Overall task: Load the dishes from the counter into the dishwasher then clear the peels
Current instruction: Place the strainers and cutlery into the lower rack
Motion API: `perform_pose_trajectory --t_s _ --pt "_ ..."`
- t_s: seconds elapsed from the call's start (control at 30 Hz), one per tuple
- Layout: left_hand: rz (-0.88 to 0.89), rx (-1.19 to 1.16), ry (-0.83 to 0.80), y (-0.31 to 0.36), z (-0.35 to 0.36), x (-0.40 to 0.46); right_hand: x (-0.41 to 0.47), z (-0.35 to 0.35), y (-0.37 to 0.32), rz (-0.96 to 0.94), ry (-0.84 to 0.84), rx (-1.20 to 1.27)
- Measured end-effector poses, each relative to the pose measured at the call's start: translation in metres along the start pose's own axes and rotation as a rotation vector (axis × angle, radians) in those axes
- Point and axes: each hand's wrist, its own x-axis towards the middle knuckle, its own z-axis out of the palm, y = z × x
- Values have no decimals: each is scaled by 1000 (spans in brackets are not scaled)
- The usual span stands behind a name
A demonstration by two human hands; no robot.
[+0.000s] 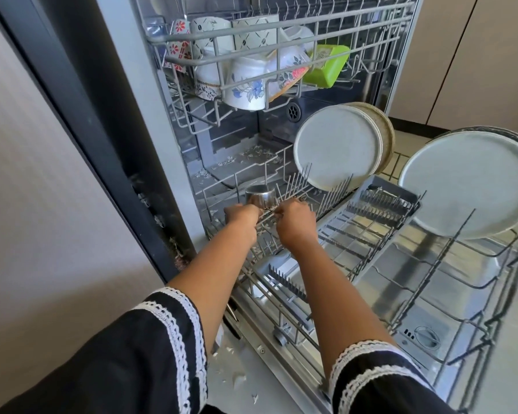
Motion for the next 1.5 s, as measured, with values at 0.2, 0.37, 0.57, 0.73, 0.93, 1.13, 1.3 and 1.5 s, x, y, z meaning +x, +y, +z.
perform_pose_trajectory --t_s 0.2,0.37,0.57,0.73,0.93,1.13,1.3,1.5 --pt "68 29 -67 -4 0 -5 -1 -8 1 81 -66 -51" --pt "88 54 -96 -5 -1 -9 -2 -6 -2 90 -81 -76" --pt "255 392 -146 -9 0 -10 3 -2 -4 98 -79 -142" --pt "289 461 -169 -10 0 -7 4 -5 -5 17 -115 -296" --pt "338 598 -175 -10 1 -11 1 2 -4 -93 -158 -372" --pt "489 767 -64 -9 -1 -21 -5 1 0 -84 -153 -284" --pt "921 944 123 -5 3 -34 -4 -19 6 -139 93 -259" --pt "1131 961 165 -7 5 -38 -10 -46 27 -109 169 -339"
